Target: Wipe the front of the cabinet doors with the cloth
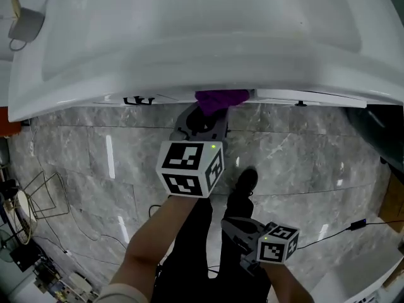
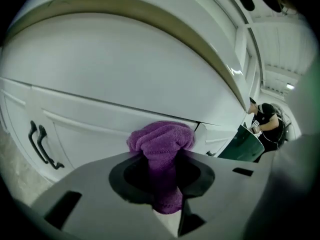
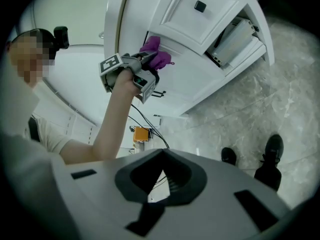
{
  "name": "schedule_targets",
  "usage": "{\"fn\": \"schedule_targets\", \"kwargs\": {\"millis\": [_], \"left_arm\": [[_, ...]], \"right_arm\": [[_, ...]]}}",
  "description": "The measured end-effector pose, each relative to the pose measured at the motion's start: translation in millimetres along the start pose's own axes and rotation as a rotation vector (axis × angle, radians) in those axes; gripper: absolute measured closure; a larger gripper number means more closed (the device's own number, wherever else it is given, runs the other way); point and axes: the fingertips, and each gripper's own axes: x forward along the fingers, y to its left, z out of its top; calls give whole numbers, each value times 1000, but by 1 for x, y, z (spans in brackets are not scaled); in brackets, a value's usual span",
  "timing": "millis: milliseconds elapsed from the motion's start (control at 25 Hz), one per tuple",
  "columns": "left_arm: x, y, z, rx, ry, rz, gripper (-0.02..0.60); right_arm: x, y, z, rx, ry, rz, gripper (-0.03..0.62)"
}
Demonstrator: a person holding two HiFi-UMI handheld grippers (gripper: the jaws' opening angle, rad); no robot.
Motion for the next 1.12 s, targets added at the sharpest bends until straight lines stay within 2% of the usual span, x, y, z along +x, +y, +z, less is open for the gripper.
{"fn": "schedule_targets", "kwargs": {"millis": [120, 240, 440, 560, 840, 1120], "left_arm": [[6, 0, 1, -59, -24, 24, 474], [16, 0, -3, -76, -18, 31, 474], [39, 6, -26, 29, 24, 22, 477], [60, 21, -60, 29, 91, 26, 477], [124, 67, -162, 103, 287, 106, 477], [178, 99, -257, 178, 475, 151, 477]], "right_arm": [[-3, -7, 2, 6, -4, -12, 585], [-7, -13, 2, 17, -4, -19, 585], [-7, -17, 5, 19, -12, -12, 585], [-5, -22, 7, 30, -24, -11, 585], [-6, -53, 3, 80, -46, -28, 585], [-8, -81, 11, 106, -102, -35, 585]]}}
